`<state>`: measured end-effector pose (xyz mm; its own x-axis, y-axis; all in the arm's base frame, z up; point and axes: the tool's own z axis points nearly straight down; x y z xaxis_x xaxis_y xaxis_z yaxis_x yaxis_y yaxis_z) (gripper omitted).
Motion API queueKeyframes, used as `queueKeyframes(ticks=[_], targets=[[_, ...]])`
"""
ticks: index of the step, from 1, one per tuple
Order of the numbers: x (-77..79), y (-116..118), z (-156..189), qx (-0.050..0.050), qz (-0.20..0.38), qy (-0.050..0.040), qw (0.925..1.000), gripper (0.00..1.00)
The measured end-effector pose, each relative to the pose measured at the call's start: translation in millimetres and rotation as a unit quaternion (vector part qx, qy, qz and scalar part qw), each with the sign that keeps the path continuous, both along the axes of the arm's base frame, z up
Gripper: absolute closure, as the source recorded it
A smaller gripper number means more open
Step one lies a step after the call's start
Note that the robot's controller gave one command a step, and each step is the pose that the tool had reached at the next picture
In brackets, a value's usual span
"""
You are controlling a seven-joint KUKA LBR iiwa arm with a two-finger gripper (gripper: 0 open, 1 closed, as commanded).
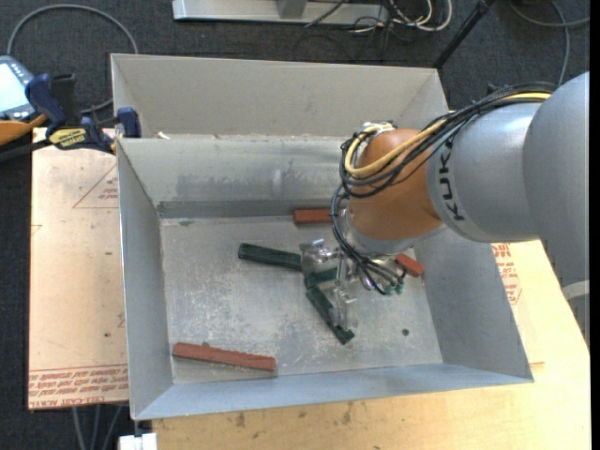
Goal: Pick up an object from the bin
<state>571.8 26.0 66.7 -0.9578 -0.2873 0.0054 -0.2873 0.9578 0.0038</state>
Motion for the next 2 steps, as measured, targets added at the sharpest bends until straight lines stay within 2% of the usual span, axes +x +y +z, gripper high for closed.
queueKeyframes(ticks=[1,2], targets=[[4.8,-1.7,6.0,0.0,-0.002,-0.0067,1.0,1.0],[3.7,-1.6,4.6,0.0,-0.002,-0.0051,1.0,0.0]])
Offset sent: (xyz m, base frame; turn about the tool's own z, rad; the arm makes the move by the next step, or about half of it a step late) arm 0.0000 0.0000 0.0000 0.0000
